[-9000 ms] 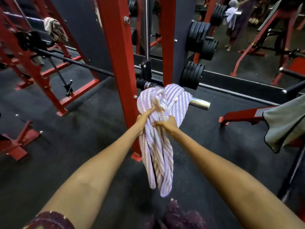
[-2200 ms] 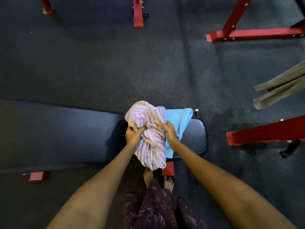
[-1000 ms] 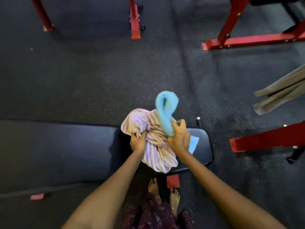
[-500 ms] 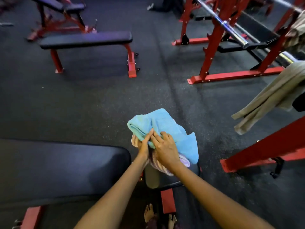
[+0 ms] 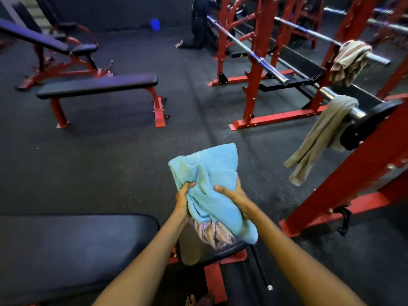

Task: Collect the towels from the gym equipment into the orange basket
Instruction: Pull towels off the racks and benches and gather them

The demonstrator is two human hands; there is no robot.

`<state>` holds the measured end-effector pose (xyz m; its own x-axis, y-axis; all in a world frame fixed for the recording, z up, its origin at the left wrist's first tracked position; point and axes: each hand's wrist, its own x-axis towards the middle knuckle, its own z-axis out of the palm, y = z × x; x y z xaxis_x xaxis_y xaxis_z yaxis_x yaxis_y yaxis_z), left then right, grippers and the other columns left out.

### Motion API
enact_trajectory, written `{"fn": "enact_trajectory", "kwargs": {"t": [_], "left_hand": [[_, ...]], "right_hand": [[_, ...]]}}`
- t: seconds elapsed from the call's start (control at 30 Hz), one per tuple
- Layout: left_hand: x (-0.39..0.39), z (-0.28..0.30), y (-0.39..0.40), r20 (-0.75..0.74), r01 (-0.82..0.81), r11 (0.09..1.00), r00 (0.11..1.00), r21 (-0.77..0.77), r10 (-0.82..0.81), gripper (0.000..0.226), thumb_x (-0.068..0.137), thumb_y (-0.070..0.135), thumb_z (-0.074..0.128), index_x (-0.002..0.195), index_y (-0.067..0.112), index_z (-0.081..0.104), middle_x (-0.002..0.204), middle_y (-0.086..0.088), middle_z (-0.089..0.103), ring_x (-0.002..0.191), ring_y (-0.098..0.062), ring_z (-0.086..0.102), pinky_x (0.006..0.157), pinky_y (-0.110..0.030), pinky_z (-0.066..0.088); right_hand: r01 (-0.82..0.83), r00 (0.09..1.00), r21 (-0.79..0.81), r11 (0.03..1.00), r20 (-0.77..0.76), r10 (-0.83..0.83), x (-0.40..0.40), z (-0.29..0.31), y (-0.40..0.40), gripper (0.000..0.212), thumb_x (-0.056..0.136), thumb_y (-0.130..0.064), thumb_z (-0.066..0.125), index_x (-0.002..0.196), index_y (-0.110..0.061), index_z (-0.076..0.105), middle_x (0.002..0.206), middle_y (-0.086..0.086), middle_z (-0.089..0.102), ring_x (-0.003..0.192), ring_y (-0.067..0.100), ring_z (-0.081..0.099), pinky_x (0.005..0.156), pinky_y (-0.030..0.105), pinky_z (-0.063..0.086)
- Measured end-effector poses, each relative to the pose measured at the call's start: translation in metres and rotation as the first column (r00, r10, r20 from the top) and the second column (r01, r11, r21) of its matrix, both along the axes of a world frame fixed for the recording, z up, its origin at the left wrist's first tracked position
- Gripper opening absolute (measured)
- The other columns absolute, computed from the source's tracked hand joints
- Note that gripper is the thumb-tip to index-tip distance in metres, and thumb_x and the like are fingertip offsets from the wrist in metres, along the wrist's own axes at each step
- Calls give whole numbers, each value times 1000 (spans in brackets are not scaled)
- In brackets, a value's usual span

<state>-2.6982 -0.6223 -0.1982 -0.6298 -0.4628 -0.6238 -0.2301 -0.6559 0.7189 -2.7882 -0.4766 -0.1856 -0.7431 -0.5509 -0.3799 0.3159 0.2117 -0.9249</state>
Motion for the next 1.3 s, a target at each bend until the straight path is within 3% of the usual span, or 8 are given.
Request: {"fn": "enact_trajectory", "kwargs": {"t": [0.27,0.43,0.57,0.7,0.87,1.07,1.17,1.3], "left_hand": [[-48,18,30,-31,205,969,977,-135,-211,59,36,43,71,83,8,61,81,-13,62,73,-28,60,65,-32,49],[-66,29,51,-16,395,908,916,-137,-401,22,81,30,61,78,8,58,75,-7,60,67,-20,58,53,-24,48],[-71,24,75,-4,589,804,807,-78,-591,36,79,41,59,99,11,59,91,-9,63,81,-26,62,74,-35,53],[-66,22,115,25,698,708,714,-111,-700,55,59,46,69,95,5,65,90,-13,66,79,-27,62,69,-35,52],[-35,11,200,-4,889,446,448,-106,-894,57,42,45,71,85,8,64,86,-13,65,79,-28,63,79,-40,54],[71,25,321,-90,993,51,42,-107,-995,22,84,25,57,70,9,55,58,-3,62,64,-18,57,50,-20,50],[140,35,364,-114,987,-106,-120,-125,-986,21,90,22,53,72,11,57,76,-9,62,76,-21,58,70,-28,51],[243,42,407,-100,932,-351,-359,-95,-928,28,89,32,54,100,6,60,97,-13,62,93,-29,59,77,-36,52]], "right_hand": [[328,940,-186,926,157,-301,0,-3,47,85,50,-34,87,125,-25,48,124,7,61,108,25,63,92,46,53],[564,825,-91,821,86,-558,3,12,72,70,52,-28,83,115,-25,53,113,1,65,99,19,64,82,39,55],[729,684,-79,680,31,-729,28,16,96,73,57,-22,84,122,-17,52,113,2,65,92,13,64,68,27,52],[859,510,-73,507,27,-860,68,13,131,62,65,-16,83,119,-17,53,110,0,65,91,12,63,71,25,50],[975,216,-71,210,93,-972,156,5,196,67,65,-15,84,123,-16,50,114,5,64,98,19,65,77,34,55],[985,-167,-38,-170,58,-984,305,18,267,76,54,-25,87,123,-19,52,114,3,65,102,21,64,88,40,55],[936,-347,-61,-347,12,-938,387,24,286,86,43,-33,86,121,-19,54,115,4,66,101,21,65,88,41,56],[851,-521,-91,-517,-20,-853,503,30,294,67,64,-21,82,123,-19,51,114,0,62,100,17,62,77,32,53]]}}
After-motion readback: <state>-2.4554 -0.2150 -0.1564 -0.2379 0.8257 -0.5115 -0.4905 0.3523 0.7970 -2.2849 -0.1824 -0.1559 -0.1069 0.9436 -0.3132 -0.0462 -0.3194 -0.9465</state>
